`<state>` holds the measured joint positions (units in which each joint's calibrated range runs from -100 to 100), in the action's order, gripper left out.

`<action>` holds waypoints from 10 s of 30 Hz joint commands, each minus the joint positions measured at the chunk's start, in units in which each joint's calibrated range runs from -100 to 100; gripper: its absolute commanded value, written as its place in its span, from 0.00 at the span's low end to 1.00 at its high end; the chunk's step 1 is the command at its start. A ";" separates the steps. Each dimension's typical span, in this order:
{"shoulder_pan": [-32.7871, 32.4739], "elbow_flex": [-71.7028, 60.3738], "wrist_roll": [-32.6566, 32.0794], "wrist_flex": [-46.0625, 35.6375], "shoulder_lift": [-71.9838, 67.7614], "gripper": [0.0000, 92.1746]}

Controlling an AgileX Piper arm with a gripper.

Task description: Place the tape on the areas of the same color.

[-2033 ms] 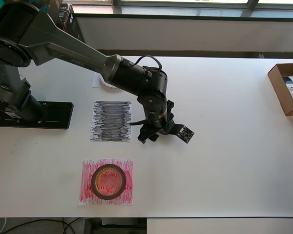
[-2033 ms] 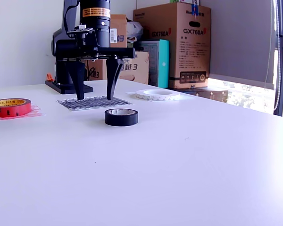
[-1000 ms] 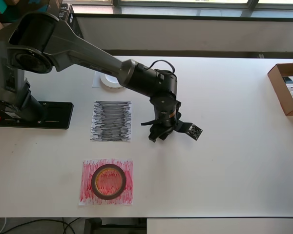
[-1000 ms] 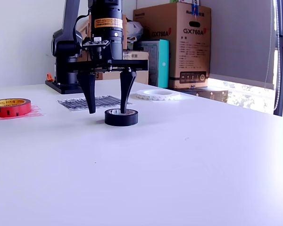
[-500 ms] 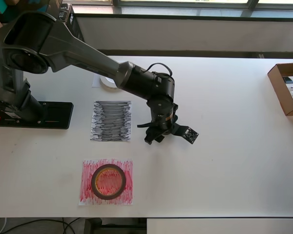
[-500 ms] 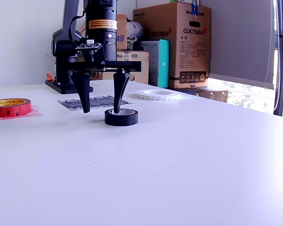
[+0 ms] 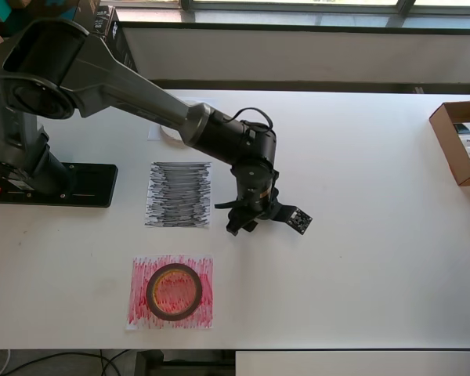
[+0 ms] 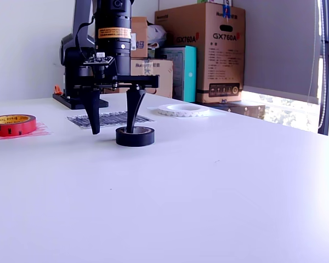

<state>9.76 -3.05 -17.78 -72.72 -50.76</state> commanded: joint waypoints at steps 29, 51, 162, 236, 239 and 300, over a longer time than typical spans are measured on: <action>-2.12 0.01 4.59 0.72 1.47 0.00; -5.11 28.27 22.19 7.26 25.41 0.00; -8.43 64.52 47.08 22.19 121.02 0.63; -17.11 101.87 56.08 64.19 149.92 0.00; -16.95 102.42 56.08 64.19 149.92 0.00; -13.95 102.42 55.43 53.42 149.83 0.00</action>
<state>-4.56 99.80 37.49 -19.28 98.73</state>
